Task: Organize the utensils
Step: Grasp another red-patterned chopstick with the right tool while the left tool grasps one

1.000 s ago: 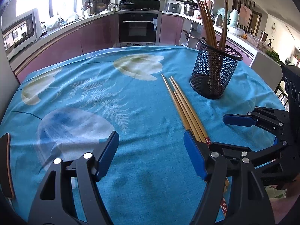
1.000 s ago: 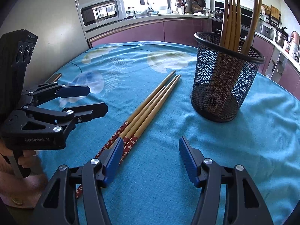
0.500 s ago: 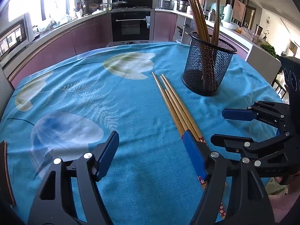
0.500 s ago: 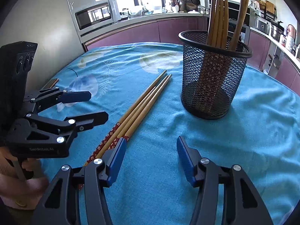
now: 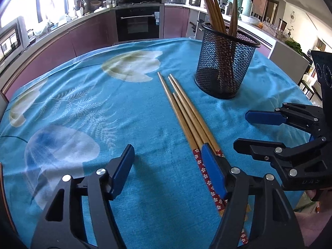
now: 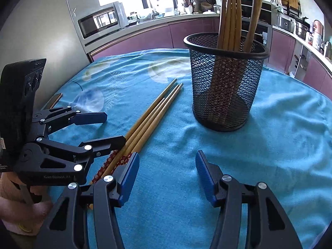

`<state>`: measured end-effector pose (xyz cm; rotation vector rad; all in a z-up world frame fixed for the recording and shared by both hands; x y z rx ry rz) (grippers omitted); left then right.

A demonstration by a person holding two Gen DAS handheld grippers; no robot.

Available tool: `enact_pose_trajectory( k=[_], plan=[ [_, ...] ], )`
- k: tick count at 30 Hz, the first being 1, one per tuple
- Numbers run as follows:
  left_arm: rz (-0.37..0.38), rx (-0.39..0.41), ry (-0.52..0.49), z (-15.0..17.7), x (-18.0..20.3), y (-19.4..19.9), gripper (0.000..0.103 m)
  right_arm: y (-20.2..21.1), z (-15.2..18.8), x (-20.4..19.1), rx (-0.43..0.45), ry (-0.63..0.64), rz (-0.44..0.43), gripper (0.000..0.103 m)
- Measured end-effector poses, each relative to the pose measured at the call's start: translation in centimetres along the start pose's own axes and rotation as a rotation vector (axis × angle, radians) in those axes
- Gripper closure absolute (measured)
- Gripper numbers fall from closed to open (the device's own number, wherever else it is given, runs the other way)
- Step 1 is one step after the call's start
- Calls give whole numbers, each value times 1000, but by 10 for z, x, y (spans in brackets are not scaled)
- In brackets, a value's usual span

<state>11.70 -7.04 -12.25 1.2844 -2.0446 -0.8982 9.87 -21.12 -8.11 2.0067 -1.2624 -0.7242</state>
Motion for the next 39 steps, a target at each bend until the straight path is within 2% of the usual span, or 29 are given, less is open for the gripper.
enact_pose_trajectory(
  k=[6, 16, 18, 21, 26, 29, 32, 37, 39],
  plan=[
    [1, -2, 38, 4, -9, 3, 48, -4, -6, -10, 3, 24, -15, 49],
    [15, 8, 78, 8, -17, 8, 56, -14, -11, -21, -10, 66, 2, 51],
    [19, 9, 80, 8, -17, 9, 59, -14, -10, -18, -16, 69, 23, 51],
    [24, 8, 79, 8, -17, 10, 61, -14, -7, -12, -26, 70, 40, 58],
    [24, 6, 61, 5, -12, 7, 62, -15, -8, -13, -28, 70, 47, 58],
    [28, 4, 40, 0, -6, 4, 66, -18, -10, -15, -25, 80, 56, 58],
    [32, -7, 37, -4, -3, -3, 75, -19, -12, -14, -22, 84, 71, 67],
    [46, -8, 66, -6, -5, -5, 95, -16, -10, -3, -26, 42, 55, 89],
    [46, -6, 83, -4, -9, -4, 95, -14, -8, 3, -28, 17, 41, 93]
  ],
)
Point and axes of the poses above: each gripper's, at about its wrist camera, not at the fingertips, and y roughly against the way its jaws point, x to its right, z to its underside, the point moved 3 cm from there along -y, roughly the way its jaws point, and after that the axes turned 5 degrees about z, right-handed, at the moved point
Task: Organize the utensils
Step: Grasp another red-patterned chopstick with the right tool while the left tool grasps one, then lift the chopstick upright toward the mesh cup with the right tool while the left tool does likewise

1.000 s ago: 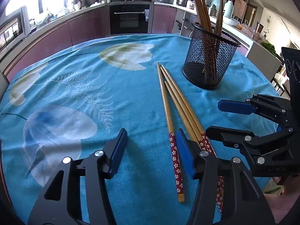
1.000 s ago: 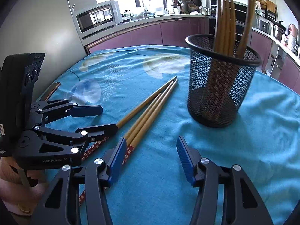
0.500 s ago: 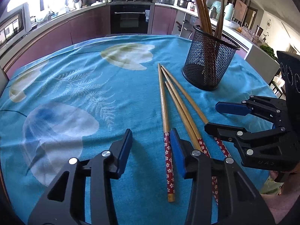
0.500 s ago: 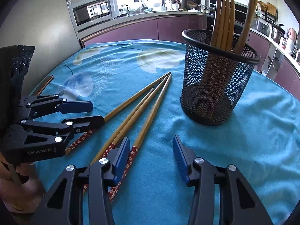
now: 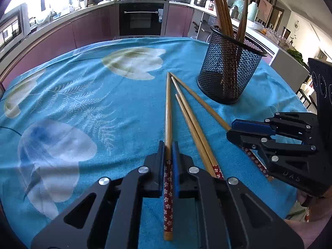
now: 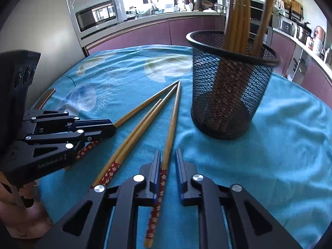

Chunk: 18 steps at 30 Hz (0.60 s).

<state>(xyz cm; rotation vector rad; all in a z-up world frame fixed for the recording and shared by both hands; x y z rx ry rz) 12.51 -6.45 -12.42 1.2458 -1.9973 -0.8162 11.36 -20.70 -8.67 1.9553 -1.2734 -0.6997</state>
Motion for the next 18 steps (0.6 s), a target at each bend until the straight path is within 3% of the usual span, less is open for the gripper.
enact_pose_trajectory(
  k=[6, 11, 13, 16, 18],
  plan=[
    [1, 6, 59, 12, -12, 11, 95, 9, 10, 8, -13, -12, -8, 97],
    [16, -4, 43, 19, -10, 18, 93, 13, 14, 11, -29, 2, 0, 95],
    [13, 1, 31, 17, -9, 19, 84, 11, 12, 10, -27, 11, 16, 88],
    [-2, 6, 18, 11, -7, 17, 78, 7, 6, 7, -21, 28, 36, 76],
    [-15, 5, 10, 7, -7, 14, 78, 2, 1, 3, -17, 49, 51, 74]
  ],
)
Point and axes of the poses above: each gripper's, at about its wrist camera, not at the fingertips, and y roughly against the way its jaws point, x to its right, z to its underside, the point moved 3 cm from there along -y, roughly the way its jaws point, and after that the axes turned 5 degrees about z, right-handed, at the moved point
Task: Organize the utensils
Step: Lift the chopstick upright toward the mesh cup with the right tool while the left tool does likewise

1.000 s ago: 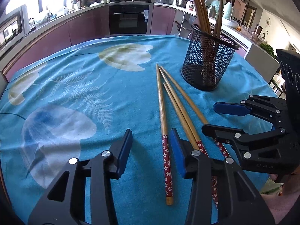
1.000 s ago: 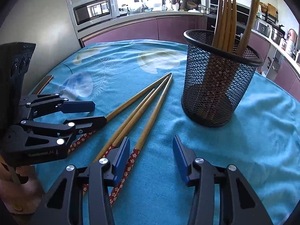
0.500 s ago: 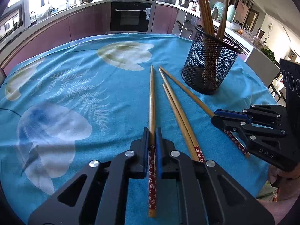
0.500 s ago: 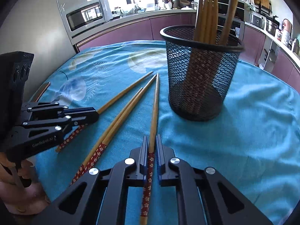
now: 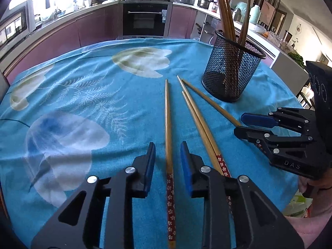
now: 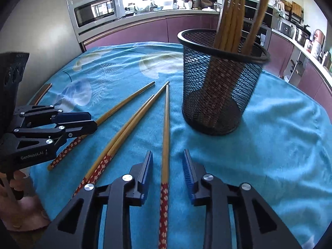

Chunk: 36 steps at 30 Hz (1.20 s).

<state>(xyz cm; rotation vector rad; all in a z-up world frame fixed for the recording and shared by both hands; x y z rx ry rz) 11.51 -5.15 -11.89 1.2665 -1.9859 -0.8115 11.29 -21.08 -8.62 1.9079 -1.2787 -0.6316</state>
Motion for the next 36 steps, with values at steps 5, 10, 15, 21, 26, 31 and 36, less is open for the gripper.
enact_pose_trajectory(
  k=[5, 10, 15, 21, 26, 31, 36],
  plan=[
    [-10, -17, -17, -11, 0, -14, 79, -9, -11, -3, 11, 16, 13, 75],
    [-18, -15, 7, -18, -2, -20, 91, -11, -14, 1, 15, -10, -12, 97],
    [-6, -8, 32, -17, -2, -19, 95, -8, -12, 8, 24, -64, -45, 97],
    [24, 12, 44, -14, 1, -8, 95, 7, -9, 9, 63, -84, -91, 97],
    [68, 11, 28, -7, 9, -1, 95, 16, -8, 5, 84, -89, -146, 97],
    [98, -9, 21, -1, 14, -3, 95, 13, -8, -5, 74, -61, -173, 97],
    [105, -36, -1, 1, 17, -9, 95, 3, -9, -13, 42, -29, -176, 97]
  ],
)
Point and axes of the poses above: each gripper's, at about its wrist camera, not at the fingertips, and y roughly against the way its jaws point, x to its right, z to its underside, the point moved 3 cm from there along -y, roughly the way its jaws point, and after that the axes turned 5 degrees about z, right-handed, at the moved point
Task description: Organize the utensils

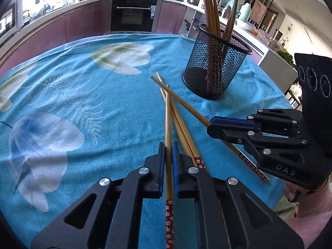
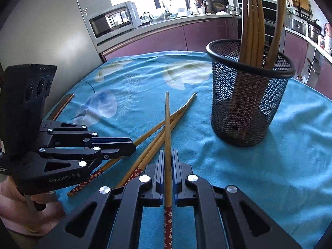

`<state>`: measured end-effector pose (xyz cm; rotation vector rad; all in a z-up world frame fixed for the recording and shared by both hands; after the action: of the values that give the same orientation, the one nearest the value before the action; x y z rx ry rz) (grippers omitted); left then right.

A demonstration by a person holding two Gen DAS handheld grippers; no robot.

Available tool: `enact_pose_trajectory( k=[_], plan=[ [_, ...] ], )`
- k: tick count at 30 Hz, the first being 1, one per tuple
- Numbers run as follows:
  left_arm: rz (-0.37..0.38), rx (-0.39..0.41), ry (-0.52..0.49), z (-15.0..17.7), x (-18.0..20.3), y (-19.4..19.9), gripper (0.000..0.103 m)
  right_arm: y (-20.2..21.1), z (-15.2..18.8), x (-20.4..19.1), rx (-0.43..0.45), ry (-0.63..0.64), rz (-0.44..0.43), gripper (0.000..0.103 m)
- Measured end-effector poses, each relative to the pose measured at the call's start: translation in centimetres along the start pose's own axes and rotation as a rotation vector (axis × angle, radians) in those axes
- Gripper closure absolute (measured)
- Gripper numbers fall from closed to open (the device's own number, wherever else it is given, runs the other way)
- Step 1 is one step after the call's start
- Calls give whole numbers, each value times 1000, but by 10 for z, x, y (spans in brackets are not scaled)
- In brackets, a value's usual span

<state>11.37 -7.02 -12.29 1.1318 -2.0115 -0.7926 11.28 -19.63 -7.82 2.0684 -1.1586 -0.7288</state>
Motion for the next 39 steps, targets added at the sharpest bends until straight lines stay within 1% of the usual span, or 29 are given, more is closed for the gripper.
enact_pose_trajectory(
  k=[5, 10, 12, 19, 26, 32, 39],
  plan=[
    [3, -14, -11, -3, -1, -5, 93, -14, -1, -1, -40, 15, 27, 96],
    [-5, -18, -9, -8, -1, -9, 93, -16, -3, 0, -37, 18, 31, 97],
    [-14, -12, -3, -9, -1, -8, 95, -14, -2, 0, -31, 18, 34, 97],
    [6, 39, -3, -17, 2, 10, 95, 18, -7, 9, 58, -4, 32, 97],
    [56, 112, -27, -32, 13, 38, 95, 53, -14, 20, 152, -46, 34, 97],
    [60, 169, -34, -41, 22, 62, 95, 71, -19, 31, 206, -88, 26, 97],
    [86, 225, -45, -51, 28, 87, 95, 89, -25, 42, 262, -111, 31, 97]
  ],
)
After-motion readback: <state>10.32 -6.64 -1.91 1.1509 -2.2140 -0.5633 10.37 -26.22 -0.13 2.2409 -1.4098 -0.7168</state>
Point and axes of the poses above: each gripper's, at about its wrist camera, not at the fingertips, and y roughly against the way its jaws point, x to its right, z to its underside, the point moved 3 cm from there along -y, roughly the way its jaws point, and after that the axes turned 5 degrees about z, right-handed, at the moved point
